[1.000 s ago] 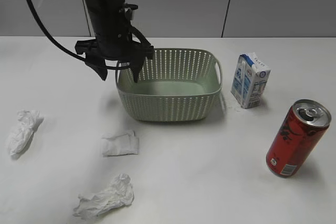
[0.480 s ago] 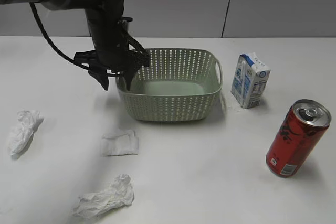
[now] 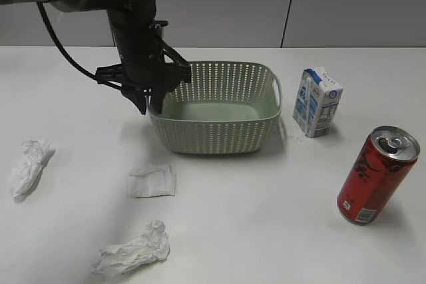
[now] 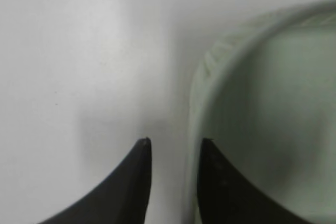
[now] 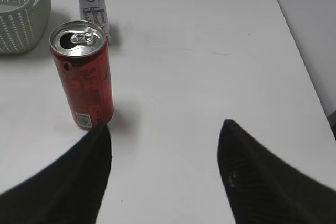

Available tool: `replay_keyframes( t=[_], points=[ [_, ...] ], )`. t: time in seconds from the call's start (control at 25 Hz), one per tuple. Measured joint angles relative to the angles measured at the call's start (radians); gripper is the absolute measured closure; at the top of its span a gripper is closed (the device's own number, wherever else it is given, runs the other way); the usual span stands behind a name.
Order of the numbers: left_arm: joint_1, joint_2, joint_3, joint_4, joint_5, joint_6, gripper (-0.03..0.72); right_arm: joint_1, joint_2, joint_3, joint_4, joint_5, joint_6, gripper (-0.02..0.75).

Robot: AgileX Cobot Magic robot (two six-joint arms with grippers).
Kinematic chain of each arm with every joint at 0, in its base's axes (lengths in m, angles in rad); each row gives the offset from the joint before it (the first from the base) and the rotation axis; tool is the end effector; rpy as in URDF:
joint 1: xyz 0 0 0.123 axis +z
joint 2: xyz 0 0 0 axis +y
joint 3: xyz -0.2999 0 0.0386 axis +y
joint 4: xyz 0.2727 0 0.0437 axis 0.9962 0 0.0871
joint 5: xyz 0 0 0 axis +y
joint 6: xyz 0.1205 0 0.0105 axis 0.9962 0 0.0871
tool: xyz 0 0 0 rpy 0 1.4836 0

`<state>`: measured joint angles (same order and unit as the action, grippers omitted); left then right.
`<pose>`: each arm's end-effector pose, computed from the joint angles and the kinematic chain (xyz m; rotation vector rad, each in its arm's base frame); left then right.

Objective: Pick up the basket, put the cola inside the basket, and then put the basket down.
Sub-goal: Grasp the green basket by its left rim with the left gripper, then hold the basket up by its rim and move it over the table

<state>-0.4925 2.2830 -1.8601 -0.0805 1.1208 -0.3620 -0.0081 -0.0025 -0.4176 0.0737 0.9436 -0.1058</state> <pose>0.4414 -0.2468 0.1329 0.1525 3.0596 -0.1765 0.0407 0.0069 0.2611 -0.0927 2.0029 0.0146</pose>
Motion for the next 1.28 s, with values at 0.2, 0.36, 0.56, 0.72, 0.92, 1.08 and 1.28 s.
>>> replay_keyframes(
  t=[0.2,0.36,0.56,0.72,0.92,1.08,1.28],
  points=[
    [0.002,0.0,0.0,-0.005,-0.005,-0.001,0.622,0.0,0.0,0.0,0.0,0.0,0.001,0.253],
    [0.004,-0.001,-0.002,-0.015,-0.012,-0.003,0.69,0.0,0.0,0.0,0.0,0.0,0.001,0.253],
    [0.004,-0.014,-0.002,-0.022,0.0,-0.003,0.69,0.0,0.0,0.0,0.0,0.0,0.0,0.253],
    [0.006,-0.058,-0.002,-0.086,0.021,0.029,0.69,0.0,0.0,0.0,0.0,0.0,0.0,0.254],
    [0.005,-0.089,-0.002,-0.18,0.086,0.081,0.69,0.0,0.0,0.0,0.0,-0.001,0.0,0.254],
    [0.004,-0.089,-0.002,-0.152,0.097,0.072,0.69,0.0,0.008,-0.048,0.001,0.004,0.0,0.254],
    [-0.003,-0.13,0.036,-0.11,0.097,0.031,0.69,0.0,0.162,-0.174,0.002,0.073,0.054,0.254]
  ],
)
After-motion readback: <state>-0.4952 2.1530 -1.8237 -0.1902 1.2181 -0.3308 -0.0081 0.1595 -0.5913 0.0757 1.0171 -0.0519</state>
